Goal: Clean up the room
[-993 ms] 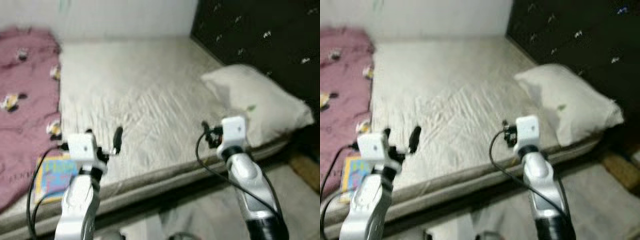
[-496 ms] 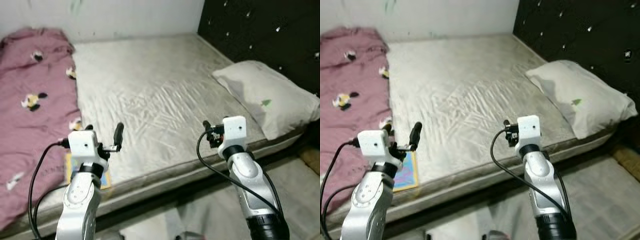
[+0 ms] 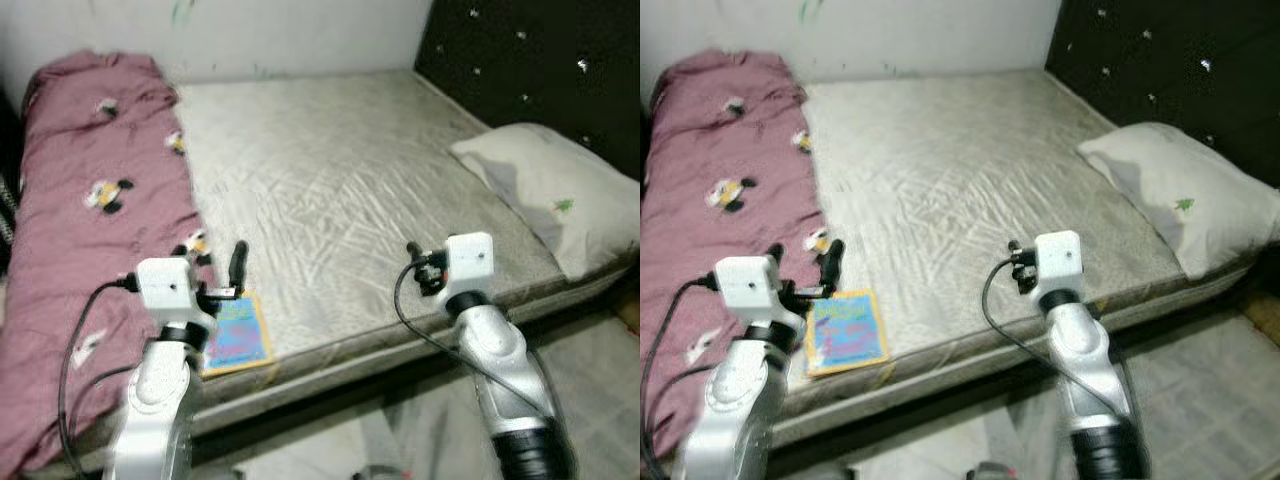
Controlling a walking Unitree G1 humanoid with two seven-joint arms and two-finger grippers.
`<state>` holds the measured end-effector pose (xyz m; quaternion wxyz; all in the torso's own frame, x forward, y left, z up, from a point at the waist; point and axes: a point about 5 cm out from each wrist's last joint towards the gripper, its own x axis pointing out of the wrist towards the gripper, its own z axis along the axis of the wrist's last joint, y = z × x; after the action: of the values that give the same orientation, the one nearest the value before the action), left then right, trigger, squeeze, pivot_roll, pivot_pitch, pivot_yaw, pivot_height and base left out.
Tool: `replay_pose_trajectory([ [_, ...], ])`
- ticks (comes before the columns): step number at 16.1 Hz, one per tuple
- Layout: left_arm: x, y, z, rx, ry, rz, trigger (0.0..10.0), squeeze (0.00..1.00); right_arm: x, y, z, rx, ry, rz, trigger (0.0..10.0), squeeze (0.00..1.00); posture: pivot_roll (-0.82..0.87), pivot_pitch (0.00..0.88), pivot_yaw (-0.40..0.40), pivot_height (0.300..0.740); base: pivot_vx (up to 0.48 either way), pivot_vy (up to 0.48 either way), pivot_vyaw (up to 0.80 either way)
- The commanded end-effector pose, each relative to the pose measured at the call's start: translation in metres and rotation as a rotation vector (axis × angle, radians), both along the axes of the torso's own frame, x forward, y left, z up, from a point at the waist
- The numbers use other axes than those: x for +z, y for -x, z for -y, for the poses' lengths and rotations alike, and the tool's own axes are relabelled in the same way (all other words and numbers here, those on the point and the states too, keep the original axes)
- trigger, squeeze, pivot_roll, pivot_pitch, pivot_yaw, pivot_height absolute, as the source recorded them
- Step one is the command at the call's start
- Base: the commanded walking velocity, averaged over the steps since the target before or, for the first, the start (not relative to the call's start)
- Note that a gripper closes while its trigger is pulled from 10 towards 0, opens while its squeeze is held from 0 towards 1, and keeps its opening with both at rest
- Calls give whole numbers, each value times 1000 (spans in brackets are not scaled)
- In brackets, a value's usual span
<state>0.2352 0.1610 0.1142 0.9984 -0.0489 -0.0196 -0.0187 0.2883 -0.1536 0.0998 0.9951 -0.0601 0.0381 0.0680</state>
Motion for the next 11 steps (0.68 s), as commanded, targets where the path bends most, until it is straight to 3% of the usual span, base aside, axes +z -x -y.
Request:
replay_pose_trajectory([
  [1, 2, -1, 0, 6, -10, 6, 10000, 0, 5, -1, 5, -6, 8, 21, 10000, 0, -65, 0, -88, 740, 0, 442, 0],
  [4, 2, -1, 0, 7, -21, 6, 10000, 0, 7, -1, 2, 15, 18, 36, 10000, 0, -64, 0, -86, 740, 0, 444, 0],
  [7, 2, -1, -2, 15, -32, 5, 10000, 0, 7, -1, 1, 13, 20, 38, 10000, 0, -59, 0, -80, 740, 0, 410, 717],
  [11, 0, -2, -3, 46, -60, -16, 10000, 0, 8, -2, 1, 17, -11, 40, 10000, 0, -51, 0, -83, 740, 0, 0, 0],
])
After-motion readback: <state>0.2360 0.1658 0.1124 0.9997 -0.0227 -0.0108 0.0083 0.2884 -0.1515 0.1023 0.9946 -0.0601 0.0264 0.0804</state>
